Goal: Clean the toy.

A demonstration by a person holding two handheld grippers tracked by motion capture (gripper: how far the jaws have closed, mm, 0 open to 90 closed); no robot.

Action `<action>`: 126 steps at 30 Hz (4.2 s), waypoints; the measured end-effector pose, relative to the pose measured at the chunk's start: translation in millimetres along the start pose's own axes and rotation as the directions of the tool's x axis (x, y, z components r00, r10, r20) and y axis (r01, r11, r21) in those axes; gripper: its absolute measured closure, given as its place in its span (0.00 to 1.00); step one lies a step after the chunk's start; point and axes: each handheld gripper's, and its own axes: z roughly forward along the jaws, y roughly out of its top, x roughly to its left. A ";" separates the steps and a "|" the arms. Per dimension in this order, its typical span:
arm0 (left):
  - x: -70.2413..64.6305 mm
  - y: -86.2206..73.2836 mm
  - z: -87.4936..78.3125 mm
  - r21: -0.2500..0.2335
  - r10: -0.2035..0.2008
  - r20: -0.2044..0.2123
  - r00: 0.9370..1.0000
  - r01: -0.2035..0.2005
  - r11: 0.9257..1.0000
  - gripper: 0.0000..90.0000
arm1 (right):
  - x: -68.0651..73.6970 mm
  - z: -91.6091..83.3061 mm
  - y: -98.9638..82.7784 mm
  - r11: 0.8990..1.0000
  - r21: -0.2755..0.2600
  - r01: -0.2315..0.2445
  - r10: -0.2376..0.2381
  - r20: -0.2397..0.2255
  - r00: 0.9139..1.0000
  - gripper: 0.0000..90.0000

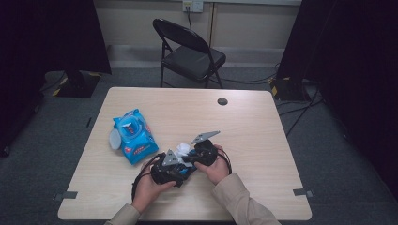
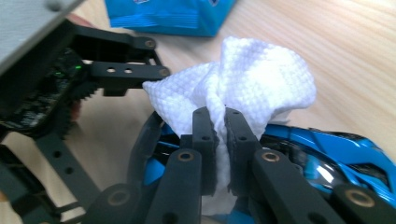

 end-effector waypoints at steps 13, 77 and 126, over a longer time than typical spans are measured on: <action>-0.1 -0.1 -0.2 0.001 0.000 0.000 1.000 0.000 1.000 0.27 | -22.9 -9.8 -1.5 0.999 -0.026 -0.037 0.039 0.073 0.997 0.95; -0.3 -0.2 -0.3 0.001 -0.002 -0.001 1.000 0.002 1.000 0.27 | 7.8 9.0 -0.9 1.000 -0.025 0.000 -0.002 -0.082 0.997 0.95; -0.9 -0.3 -0.3 0.001 -0.006 -0.007 1.000 0.006 1.000 0.27 | -17.6 1.8 -3.8 0.995 -0.062 -0.082 0.081 -0.016 0.997 0.95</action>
